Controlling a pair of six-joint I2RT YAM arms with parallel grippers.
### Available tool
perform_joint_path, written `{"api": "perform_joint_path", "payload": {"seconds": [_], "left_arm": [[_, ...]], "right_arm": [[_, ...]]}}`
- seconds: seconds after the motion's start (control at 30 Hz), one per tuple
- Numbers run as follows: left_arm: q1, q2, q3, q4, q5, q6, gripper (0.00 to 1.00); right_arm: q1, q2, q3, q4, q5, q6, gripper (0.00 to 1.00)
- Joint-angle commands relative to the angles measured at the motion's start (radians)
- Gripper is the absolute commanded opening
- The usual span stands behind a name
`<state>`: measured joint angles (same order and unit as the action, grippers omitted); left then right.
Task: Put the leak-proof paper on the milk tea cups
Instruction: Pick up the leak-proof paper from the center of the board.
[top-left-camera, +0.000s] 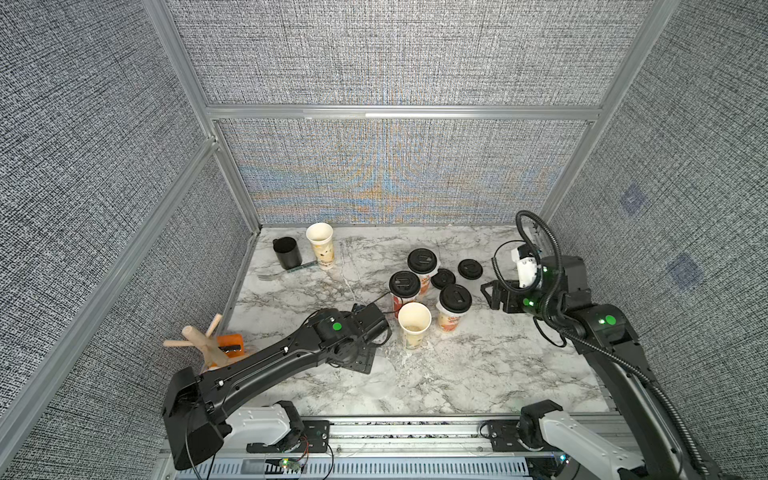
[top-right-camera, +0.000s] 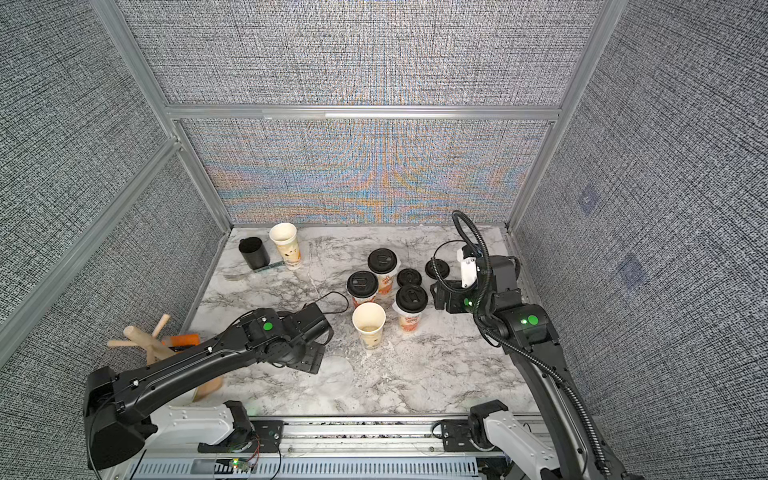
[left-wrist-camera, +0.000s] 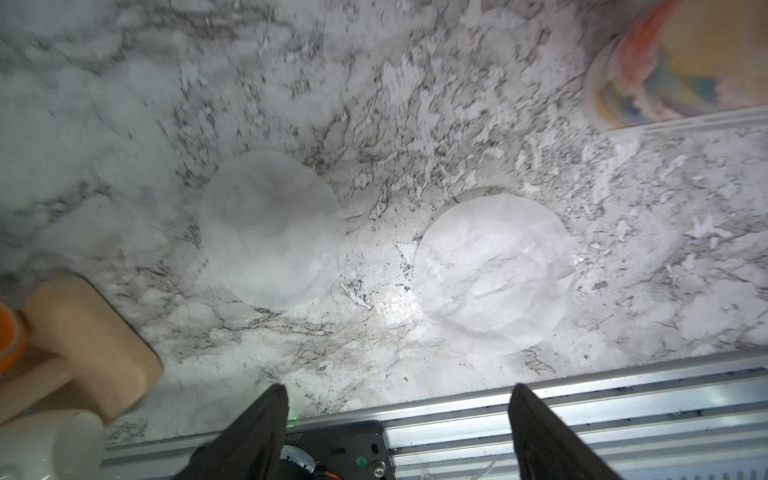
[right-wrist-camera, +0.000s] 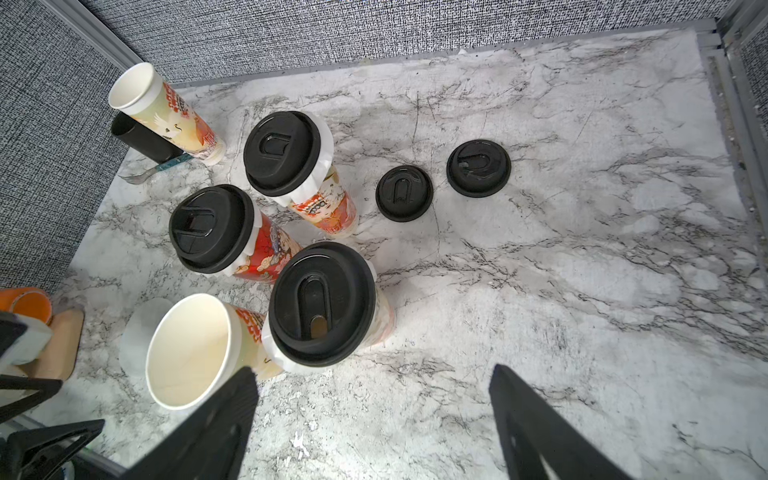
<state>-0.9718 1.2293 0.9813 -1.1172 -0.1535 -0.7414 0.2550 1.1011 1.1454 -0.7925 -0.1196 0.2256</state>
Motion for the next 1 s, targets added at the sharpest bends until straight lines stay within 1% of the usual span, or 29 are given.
{"api": "perform_joint_path", "payload": {"seconds": [0.0, 0.07, 0.13, 0.3, 0.33, 0.4, 0.57, 0.67, 0.8, 0.93, 0.97], "left_arm": [[0.04, 0.005, -0.088, 0.211, 0.105, -0.01, 0.84], [0.066, 0.026, -0.134, 0.262, 0.147, -0.011, 0.81], [0.08, 0.041, -0.18, 0.299, 0.187, -0.035, 0.74], [0.088, 0.047, -0.299, 0.4, 0.272, -0.147, 0.56], [0.088, 0.047, -0.318, 0.42, 0.282, -0.167, 0.53], [0.088, 0.06, -0.346, 0.452, 0.297, -0.205, 0.5], [0.088, 0.131, -0.34, 0.457, 0.299, -0.218, 0.49], [0.088, 0.175, -0.342, 0.497, 0.318, -0.228, 0.45], [0.088, 0.233, -0.349, 0.501, 0.325, -0.244, 0.33], [0.087, 0.251, -0.388, 0.534, 0.324, -0.272, 0.22], [0.087, 0.252, -0.4, 0.545, 0.326, -0.281, 0.16]], "right_arm": [[0.0, 0.015, 0.0, 0.027, -0.024, -0.028, 0.9], [0.0, 0.026, 0.008, 0.023, -0.026, -0.039, 0.89], [0.001, 0.034, 0.018, 0.018, -0.026, -0.049, 0.89], [0.001, 0.053, 0.031, 0.017, -0.026, -0.058, 0.89], [0.001, 0.055, 0.03, 0.02, -0.028, -0.058, 0.89], [0.0, 0.057, 0.024, 0.026, -0.031, -0.057, 0.89], [0.001, 0.062, 0.013, 0.029, -0.032, -0.061, 0.89], [-0.001, 0.065, 0.011, 0.029, -0.031, -0.065, 0.89], [0.0, 0.061, 0.005, 0.029, -0.029, -0.065, 0.89], [0.0, 0.05, -0.01, 0.032, -0.028, -0.061, 0.89], [0.0, 0.046, -0.013, 0.035, -0.029, -0.059, 0.89]]}}
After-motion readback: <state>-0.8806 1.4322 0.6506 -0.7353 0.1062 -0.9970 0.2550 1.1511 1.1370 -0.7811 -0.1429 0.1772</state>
